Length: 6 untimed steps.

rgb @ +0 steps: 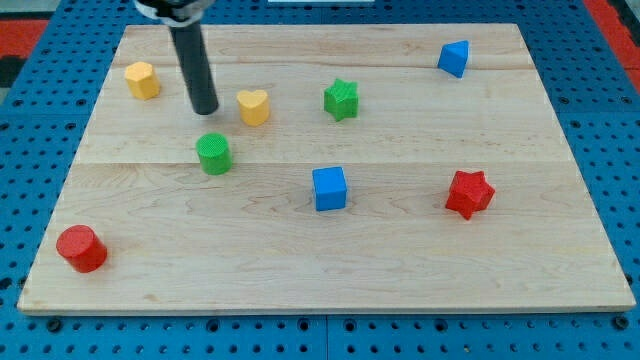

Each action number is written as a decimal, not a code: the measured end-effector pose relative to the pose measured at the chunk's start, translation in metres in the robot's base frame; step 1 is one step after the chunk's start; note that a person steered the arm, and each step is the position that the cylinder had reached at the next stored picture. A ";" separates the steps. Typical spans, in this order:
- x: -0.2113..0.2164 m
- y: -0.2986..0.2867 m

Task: Move the green star into the yellow heart

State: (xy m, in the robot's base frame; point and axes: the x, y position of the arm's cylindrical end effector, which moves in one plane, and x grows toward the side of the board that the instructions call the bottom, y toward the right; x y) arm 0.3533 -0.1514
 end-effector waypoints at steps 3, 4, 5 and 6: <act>-0.009 0.052; -0.051 0.080; -0.064 0.168; -0.042 0.242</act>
